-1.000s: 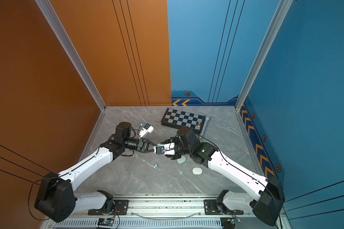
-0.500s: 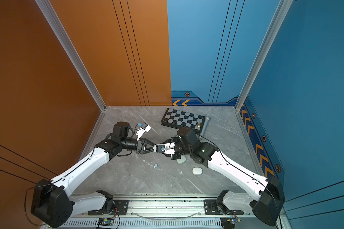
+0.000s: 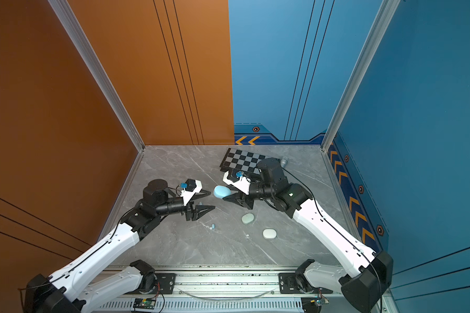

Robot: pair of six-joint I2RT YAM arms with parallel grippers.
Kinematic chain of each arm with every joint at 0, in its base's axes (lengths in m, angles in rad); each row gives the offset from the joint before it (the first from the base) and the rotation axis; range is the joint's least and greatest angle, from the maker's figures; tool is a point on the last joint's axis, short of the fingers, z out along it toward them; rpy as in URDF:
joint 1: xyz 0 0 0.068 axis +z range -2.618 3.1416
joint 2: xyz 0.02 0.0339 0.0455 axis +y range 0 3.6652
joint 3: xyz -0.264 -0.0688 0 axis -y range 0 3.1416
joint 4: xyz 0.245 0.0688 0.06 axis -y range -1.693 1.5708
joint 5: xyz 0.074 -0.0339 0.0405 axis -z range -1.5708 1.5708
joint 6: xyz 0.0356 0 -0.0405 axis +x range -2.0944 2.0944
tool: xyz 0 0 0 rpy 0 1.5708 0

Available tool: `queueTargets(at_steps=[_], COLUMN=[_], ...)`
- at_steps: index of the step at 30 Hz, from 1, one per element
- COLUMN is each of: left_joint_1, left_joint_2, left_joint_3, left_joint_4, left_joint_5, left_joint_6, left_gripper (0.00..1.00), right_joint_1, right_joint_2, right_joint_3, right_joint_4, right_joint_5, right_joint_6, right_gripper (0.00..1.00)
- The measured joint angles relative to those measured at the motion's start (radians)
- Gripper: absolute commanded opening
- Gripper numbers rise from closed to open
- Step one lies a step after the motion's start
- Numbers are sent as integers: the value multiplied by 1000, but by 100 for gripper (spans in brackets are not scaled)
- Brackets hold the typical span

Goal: Insert the wireless bluetooth earbuds into the charging case

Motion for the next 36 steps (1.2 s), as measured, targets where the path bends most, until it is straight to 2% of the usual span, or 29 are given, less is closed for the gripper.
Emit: queueTargets(at_steps=[9, 17, 36], left_joint_1=[-21, -32, -46], left_joint_2=[25, 33, 47], left_joint_3=[84, 88, 92], left_joint_4=[0, -15, -29], left_joint_5=[42, 92, 117], left_joint_6=[53, 54, 35], left_gripper=[64, 61, 43], right_joint_1=[0, 19, 33], right_joint_2=[29, 50, 48], right_joint_3=[13, 42, 43], right_joint_4=[-78, -88, -115], right_joint_5=[-38, -38, -22], right_joint_6=[16, 16, -39], right_gripper=[12, 11, 10])
